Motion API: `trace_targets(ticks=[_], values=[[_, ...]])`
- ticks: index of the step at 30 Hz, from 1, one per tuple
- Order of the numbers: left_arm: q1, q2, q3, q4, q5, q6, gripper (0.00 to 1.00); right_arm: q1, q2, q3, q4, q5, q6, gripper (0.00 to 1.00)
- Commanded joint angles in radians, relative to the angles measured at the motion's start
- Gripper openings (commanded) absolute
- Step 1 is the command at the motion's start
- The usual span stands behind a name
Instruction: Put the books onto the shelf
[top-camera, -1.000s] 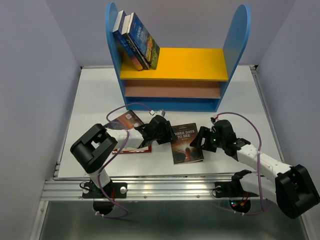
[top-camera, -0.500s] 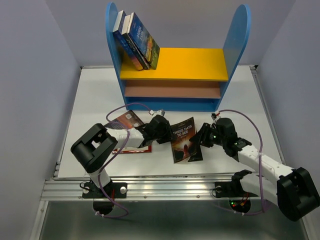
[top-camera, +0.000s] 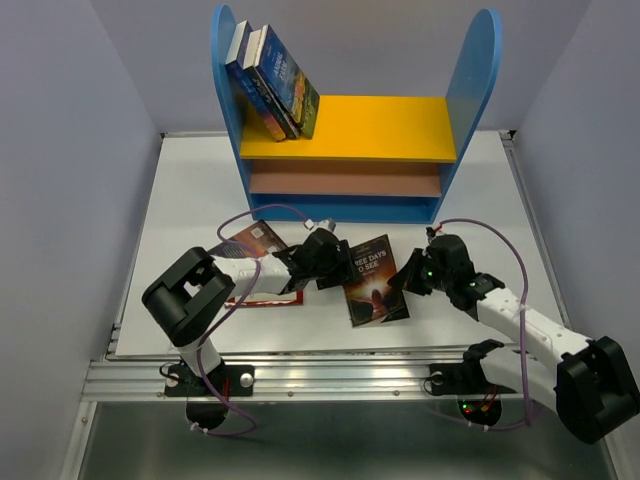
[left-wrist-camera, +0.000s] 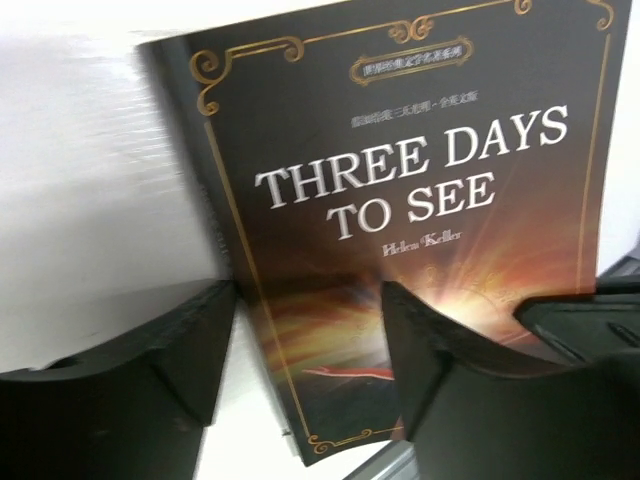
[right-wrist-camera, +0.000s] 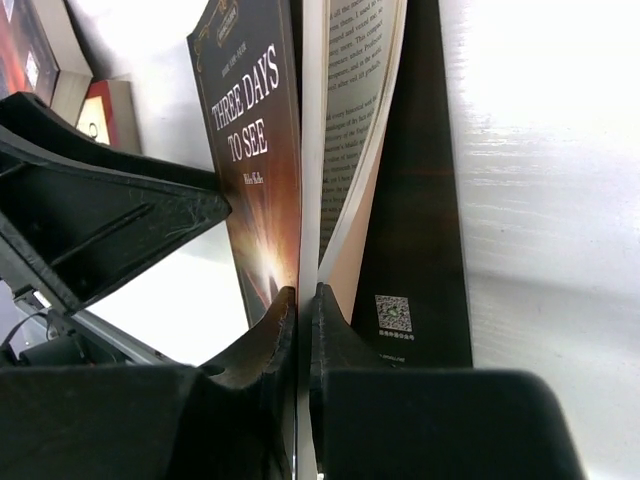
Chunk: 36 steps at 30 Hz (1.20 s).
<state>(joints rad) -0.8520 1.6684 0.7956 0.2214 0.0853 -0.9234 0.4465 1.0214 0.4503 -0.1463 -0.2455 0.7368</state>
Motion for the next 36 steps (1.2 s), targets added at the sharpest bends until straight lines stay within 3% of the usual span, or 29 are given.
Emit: trace_targets(ticks=[1, 4, 11, 14, 21, 30, 34, 36], values=[[-0.013, -0.05, 0.022, 0.033, 0.044, 0.012, 0.77, 0.009, -0.076, 0.041, 0.019, 0.029, -0.014, 0.01], [-0.013, -0.1, 0.002, 0.064, 0.05, 0.012, 0.86, 0.009, -0.148, 0.031, 0.077, 0.02, 0.021, 0.01], [0.014, -0.19, -0.085, 0.186, 0.108, -0.014, 0.94, 0.009, -0.242, 0.068, 0.125, -0.038, 0.067, 0.01], [0.028, -0.242, -0.156, 0.314, 0.171, -0.023, 0.95, 0.009, -0.25, 0.096, 0.128, -0.057, 0.069, 0.01], [0.044, -0.363, -0.213, 0.383, 0.186, -0.017, 0.98, 0.009, -0.29, 0.166, 0.139, -0.106, 0.084, 0.01], [0.067, -0.506, -0.246, 0.523, 0.237, 0.001, 0.99, 0.009, -0.305, 0.209, 0.279, -0.242, 0.151, 0.01], [0.074, -0.552, -0.245, 0.526, 0.235, 0.014, 0.84, 0.009, -0.305, 0.194, 0.339, -0.279, 0.19, 0.01], [0.076, -0.571, -0.243, 0.526, 0.228, 0.02, 0.64, 0.009, -0.305, 0.189, 0.346, -0.278, 0.19, 0.01]])
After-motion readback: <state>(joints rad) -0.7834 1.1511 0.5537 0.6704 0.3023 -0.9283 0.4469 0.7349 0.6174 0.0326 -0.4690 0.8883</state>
